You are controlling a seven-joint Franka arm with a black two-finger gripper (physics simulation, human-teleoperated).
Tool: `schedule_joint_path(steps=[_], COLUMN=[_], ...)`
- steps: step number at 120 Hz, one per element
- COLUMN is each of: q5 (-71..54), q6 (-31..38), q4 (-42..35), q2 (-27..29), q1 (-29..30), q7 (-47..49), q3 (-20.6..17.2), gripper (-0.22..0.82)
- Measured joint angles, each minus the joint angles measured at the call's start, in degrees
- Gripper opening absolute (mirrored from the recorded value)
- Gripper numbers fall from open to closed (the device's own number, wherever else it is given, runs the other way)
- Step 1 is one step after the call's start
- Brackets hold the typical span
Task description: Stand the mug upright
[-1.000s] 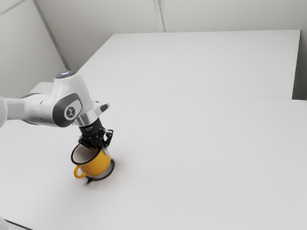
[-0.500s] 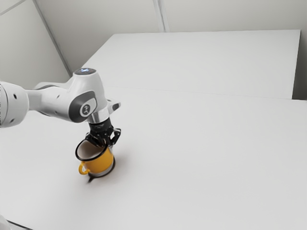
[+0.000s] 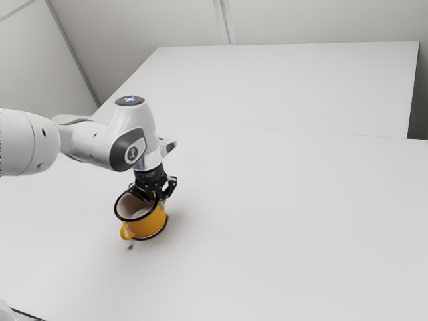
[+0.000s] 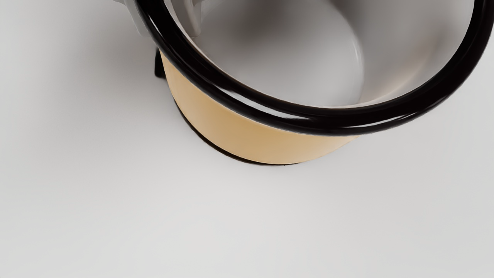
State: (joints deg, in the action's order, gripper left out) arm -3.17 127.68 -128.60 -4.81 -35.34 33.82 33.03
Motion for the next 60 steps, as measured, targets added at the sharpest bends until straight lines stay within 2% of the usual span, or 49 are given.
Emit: schedule_joint_path(steps=[9,26,34,46,60], q5=[0.9,3.4,4.0,4.6,5.5], q6=[0.5,1.3,1.5,1.4,0.6], q4=[0.1,0.1,0.1,0.8,1.4], q2=[-0.7,-0.8,-0.7,-0.4,0.3], q1=[0.1,0.2,0.2,0.2,0.2], q7=[0.0,-0.8,-1.1,-1.6,-2.0], q3=[0.0,-0.1,-0.1,-0.1,-0.1], gripper=[-0.16,0.16,0.28,0.4,0.49])
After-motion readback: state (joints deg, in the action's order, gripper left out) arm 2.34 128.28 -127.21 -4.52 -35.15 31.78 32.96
